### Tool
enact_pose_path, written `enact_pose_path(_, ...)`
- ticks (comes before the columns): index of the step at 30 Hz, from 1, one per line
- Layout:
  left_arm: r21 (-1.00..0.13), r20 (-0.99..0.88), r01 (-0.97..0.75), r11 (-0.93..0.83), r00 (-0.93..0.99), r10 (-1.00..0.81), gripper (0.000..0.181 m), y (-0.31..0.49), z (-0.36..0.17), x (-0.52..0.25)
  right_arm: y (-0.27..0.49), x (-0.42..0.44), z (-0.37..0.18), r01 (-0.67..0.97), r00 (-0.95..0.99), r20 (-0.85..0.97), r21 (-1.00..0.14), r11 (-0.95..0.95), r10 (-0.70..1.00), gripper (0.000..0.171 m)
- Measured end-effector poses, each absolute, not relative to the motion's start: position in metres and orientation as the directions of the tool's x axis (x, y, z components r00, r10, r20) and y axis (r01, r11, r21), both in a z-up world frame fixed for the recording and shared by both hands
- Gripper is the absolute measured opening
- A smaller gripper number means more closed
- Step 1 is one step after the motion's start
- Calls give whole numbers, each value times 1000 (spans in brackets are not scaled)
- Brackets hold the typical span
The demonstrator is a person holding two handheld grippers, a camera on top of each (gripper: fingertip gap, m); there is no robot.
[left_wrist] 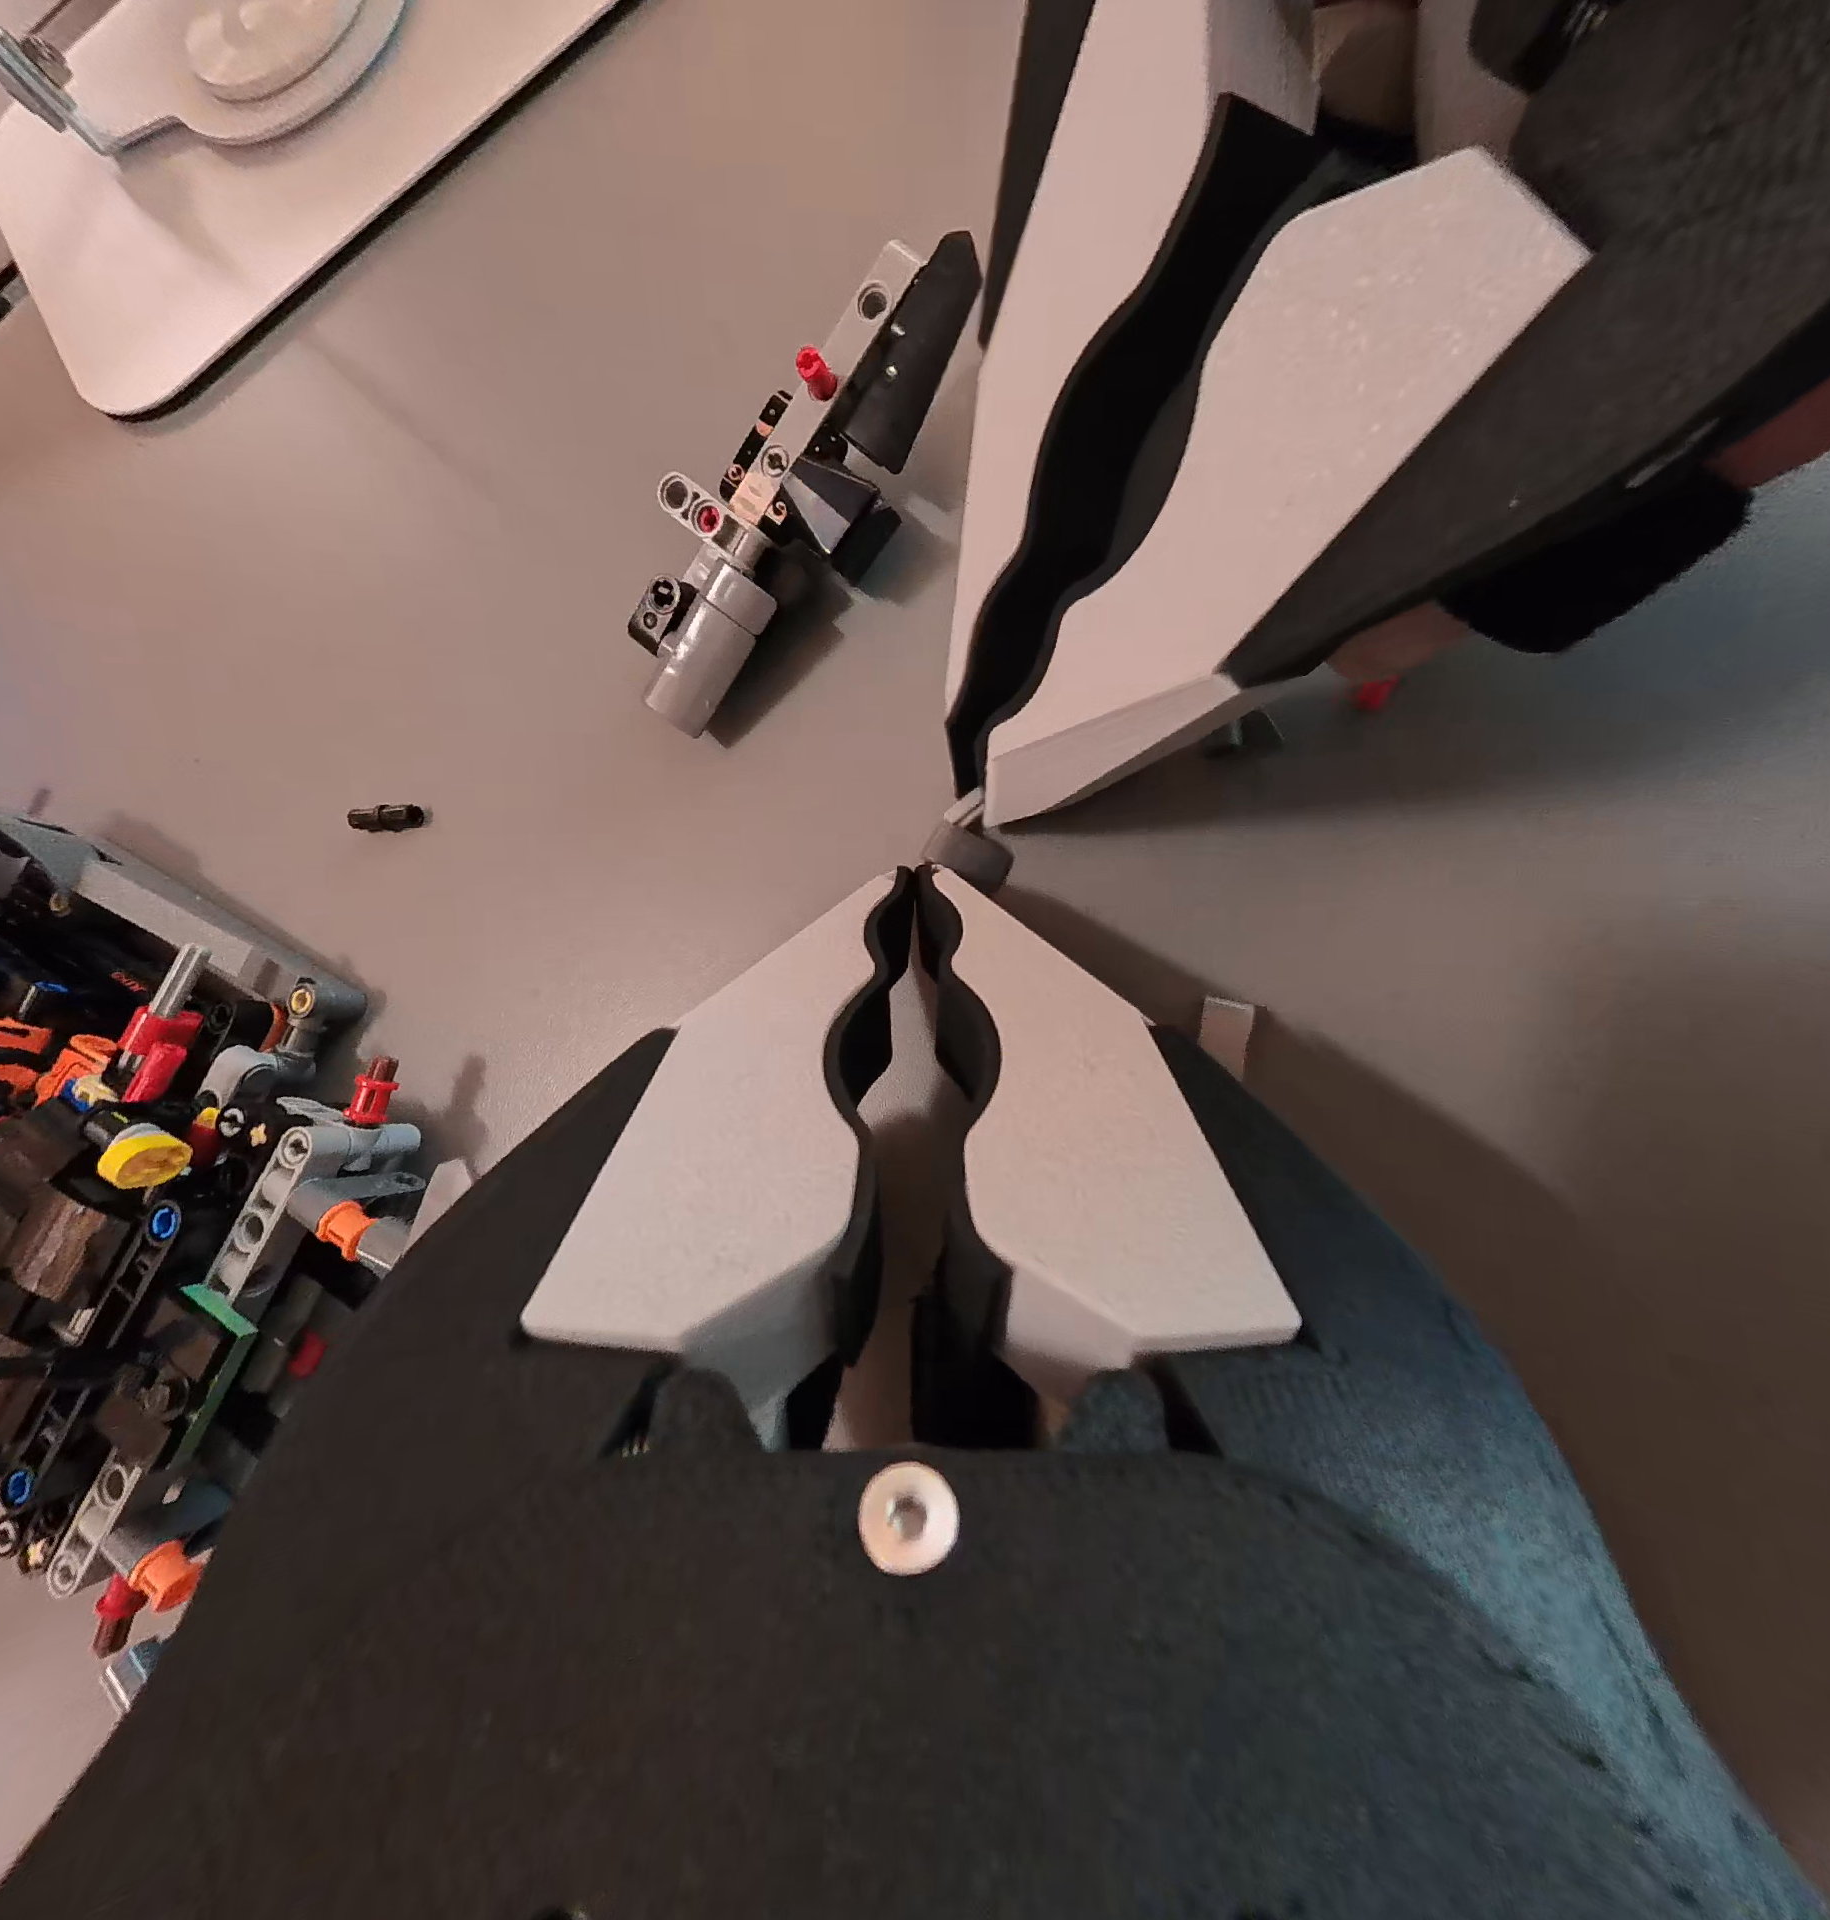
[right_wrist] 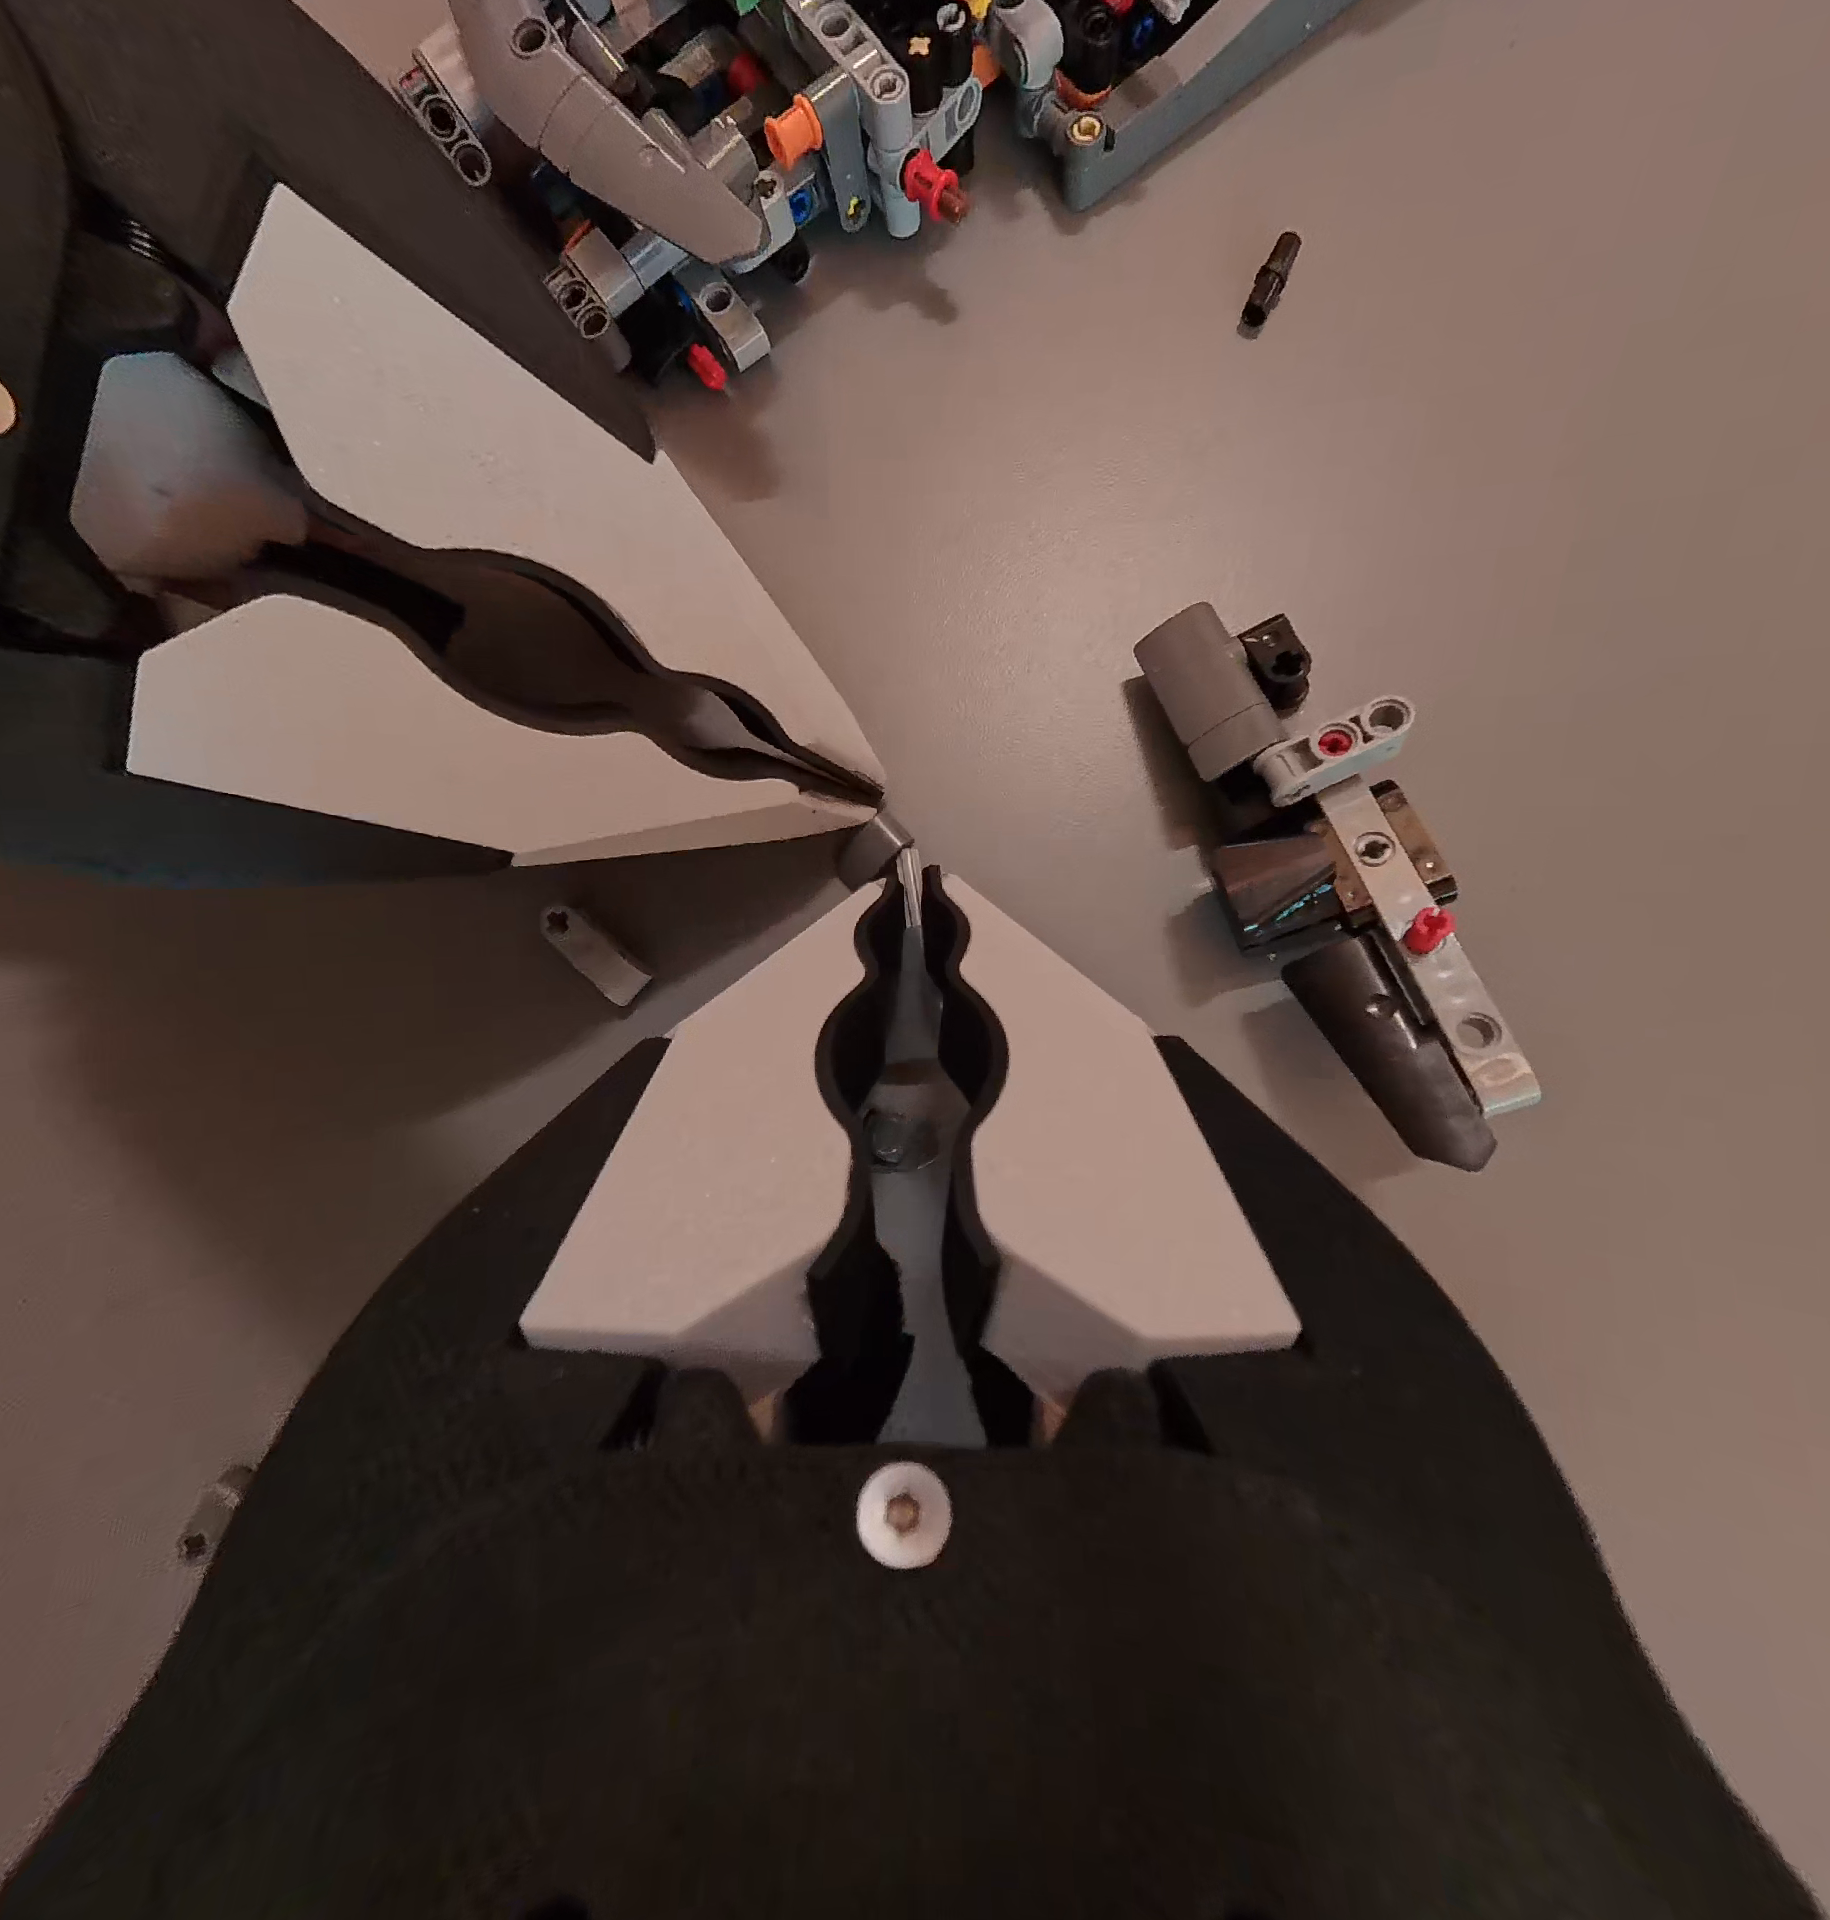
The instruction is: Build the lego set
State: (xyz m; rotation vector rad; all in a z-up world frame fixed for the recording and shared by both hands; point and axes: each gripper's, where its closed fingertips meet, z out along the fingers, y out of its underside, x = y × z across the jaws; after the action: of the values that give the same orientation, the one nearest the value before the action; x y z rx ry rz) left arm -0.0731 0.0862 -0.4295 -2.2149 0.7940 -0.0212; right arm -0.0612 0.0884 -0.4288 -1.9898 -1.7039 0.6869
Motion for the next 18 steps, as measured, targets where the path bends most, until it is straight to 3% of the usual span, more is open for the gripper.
enact_pose_path(18,-660,-255,-563,-498,791,-556,0,87,-431,-74,82,-62,-429,766,24,-70,-639,-64,997,0)
